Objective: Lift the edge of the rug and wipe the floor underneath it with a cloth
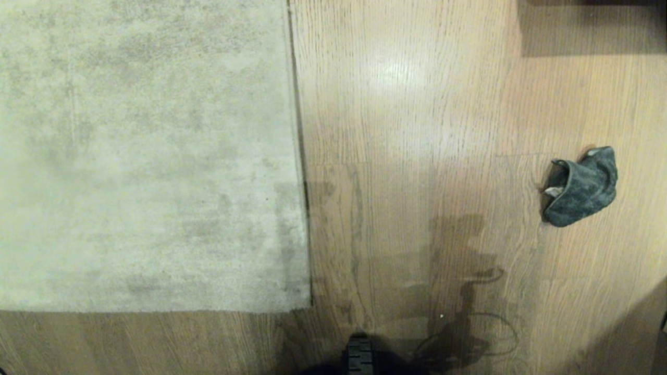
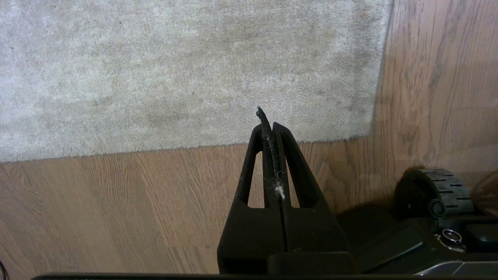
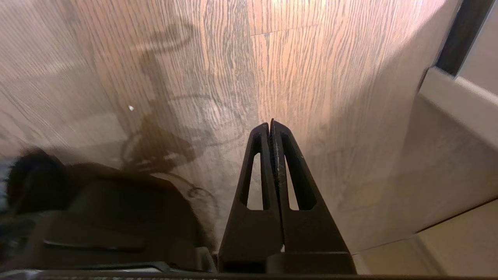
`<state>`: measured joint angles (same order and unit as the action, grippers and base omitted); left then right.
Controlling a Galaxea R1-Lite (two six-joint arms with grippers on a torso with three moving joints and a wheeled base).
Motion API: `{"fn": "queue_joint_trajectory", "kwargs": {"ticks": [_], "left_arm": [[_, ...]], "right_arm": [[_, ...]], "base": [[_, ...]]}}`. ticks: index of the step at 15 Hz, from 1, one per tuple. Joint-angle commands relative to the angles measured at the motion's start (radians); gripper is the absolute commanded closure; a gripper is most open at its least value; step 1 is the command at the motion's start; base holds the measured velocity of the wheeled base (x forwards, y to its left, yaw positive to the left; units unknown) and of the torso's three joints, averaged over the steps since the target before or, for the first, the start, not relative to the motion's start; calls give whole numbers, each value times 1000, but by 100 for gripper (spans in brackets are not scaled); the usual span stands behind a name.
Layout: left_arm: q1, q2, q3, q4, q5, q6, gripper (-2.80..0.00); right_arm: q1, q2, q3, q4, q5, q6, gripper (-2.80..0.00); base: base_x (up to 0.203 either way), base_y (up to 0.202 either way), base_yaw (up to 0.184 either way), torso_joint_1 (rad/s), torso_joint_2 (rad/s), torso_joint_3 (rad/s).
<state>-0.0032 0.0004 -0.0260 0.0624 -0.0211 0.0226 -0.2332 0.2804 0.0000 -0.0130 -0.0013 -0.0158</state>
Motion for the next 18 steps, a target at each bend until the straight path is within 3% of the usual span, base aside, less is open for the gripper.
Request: {"fn": "queue_joint_trajectory", "kwargs": {"ticks": [1, 4, 10, 15, 18], "left_arm": [[0, 1, 0, 1, 0, 0, 0], [0, 1, 0, 1, 0, 0, 0], [0, 1, 0, 1, 0, 0, 0], [0, 1, 0, 1, 0, -1, 0], [0, 1, 0, 1, 0, -1, 0]], "right_arm": [[0, 3, 0, -1, 0, 11, 0], [23, 5, 0, -1, 0, 11, 0], [234, -51, 0, -1, 0, 13, 0], [242, -256, 0, -1, 0, 12, 0], [241, -279, 0, -1, 0, 27, 0]], "base": [[0, 0, 0, 0, 0, 0], [0, 0, 0, 0, 0, 0], [0, 0, 0, 0, 0, 0], [0, 0, 0, 0, 0, 0], [0, 0, 0, 0, 0, 0]]}}
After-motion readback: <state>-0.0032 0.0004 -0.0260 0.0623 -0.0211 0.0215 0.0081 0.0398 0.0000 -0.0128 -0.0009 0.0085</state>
